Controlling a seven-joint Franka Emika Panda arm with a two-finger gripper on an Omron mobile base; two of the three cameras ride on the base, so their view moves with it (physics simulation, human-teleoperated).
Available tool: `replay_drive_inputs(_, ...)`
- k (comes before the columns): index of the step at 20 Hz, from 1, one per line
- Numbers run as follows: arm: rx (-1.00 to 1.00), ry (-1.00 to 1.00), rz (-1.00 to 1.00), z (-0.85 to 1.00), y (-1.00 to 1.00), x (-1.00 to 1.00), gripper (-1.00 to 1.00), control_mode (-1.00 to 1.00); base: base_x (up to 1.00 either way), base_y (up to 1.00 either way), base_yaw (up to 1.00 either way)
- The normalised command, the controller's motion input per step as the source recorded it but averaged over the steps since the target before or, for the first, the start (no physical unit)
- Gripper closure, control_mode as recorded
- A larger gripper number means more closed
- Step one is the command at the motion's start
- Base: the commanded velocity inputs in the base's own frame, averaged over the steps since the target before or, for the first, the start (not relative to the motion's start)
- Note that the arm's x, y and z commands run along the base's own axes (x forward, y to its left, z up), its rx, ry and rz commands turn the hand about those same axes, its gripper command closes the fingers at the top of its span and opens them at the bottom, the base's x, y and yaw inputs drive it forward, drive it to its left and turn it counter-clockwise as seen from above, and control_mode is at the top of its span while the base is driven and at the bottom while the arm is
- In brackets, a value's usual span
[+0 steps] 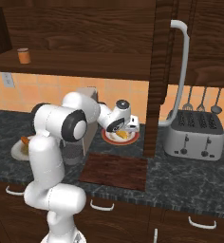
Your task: From the different types of pastries on the counter, select a croissant and place it on the cutting board. Then retrieve a jar of jam from the cabinet and place it alongside the croissant on the cutting board.
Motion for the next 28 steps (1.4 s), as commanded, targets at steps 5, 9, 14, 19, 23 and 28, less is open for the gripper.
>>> replay_drive_inputs(5,0.00,0.00,0.03,-0.16,0.01,0.39,-1.00,-1.00,0.00,0.00,0.00)
replay_drive_inputs(9,0.00,0.00,0.04,-0.25,0.03,0.29,-1.00,-1.00,0.00,0.00,0.00)
replay_drive_inputs(14,0.00,0.02,0.02,-0.24,0.08,0.14,-1.00,-1.00,0.00,0.00,0.00)
replay_drive_inputs(19,0.00,0.06,0.01,-0.23,0.18,0.27,1.00,-1.00,0.00,0.00,0.00)
replay_drive_inputs(23,0.00,0.07,0.00,-0.13,0.15,0.12,1.00,-1.00,0.00,0.00,0.00)
replay_drive_inputs(28,0.00,-0.03,0.00,0.03,-0.05,-0.39,1.00,-1.00,0.00,0.00,0.00)
